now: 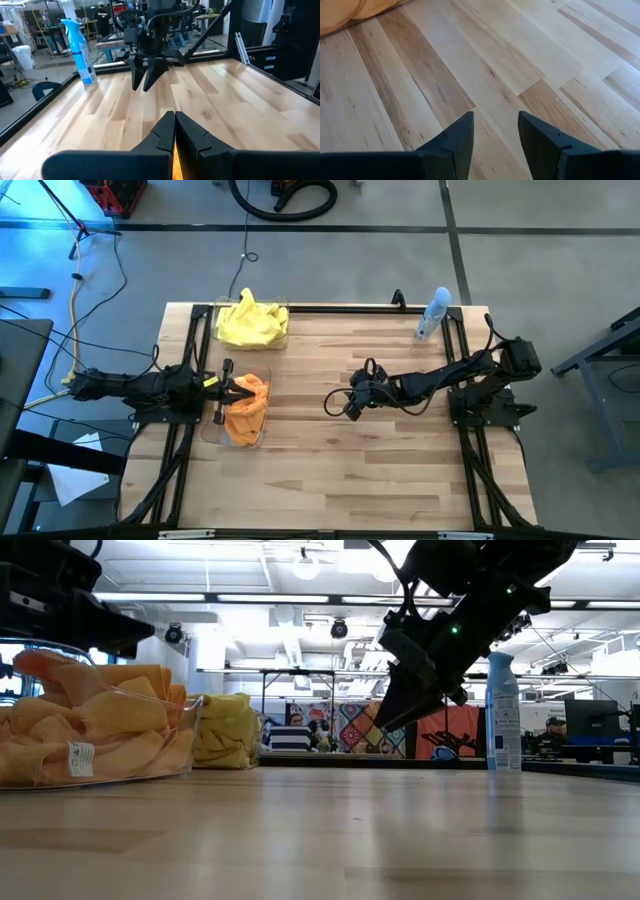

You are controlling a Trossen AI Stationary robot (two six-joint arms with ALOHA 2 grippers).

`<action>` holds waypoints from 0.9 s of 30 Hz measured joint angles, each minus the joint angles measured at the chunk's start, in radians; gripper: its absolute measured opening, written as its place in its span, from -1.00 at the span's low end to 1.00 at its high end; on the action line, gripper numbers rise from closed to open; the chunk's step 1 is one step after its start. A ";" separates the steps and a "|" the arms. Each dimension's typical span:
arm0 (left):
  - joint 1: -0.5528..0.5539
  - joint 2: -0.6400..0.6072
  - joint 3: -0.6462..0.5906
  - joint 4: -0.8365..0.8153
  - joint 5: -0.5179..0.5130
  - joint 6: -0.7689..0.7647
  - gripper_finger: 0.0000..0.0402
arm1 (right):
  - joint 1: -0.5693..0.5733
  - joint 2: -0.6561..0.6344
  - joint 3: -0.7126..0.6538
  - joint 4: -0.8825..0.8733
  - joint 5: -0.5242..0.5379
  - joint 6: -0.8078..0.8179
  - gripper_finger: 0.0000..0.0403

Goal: Sort microfiber towel by color & place in baskets
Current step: Return to Home Position

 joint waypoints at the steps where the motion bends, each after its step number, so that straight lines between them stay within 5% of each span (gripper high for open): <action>1: 0.000 0.004 0.000 0.002 0.000 0.000 -1.00 | 0.000 0.000 0.000 0.000 0.000 0.001 -0.26; 21: 0.000 -0.086 0.001 -0.002 0.000 0.025 -1.00 | 0.000 0.000 0.000 -0.024 -0.010 -0.061 -0.26; 27: 0.000 -0.086 0.001 0.004 -0.026 0.040 -1.00 | 0.000 0.000 0.000 -0.026 -0.083 -0.111 -0.62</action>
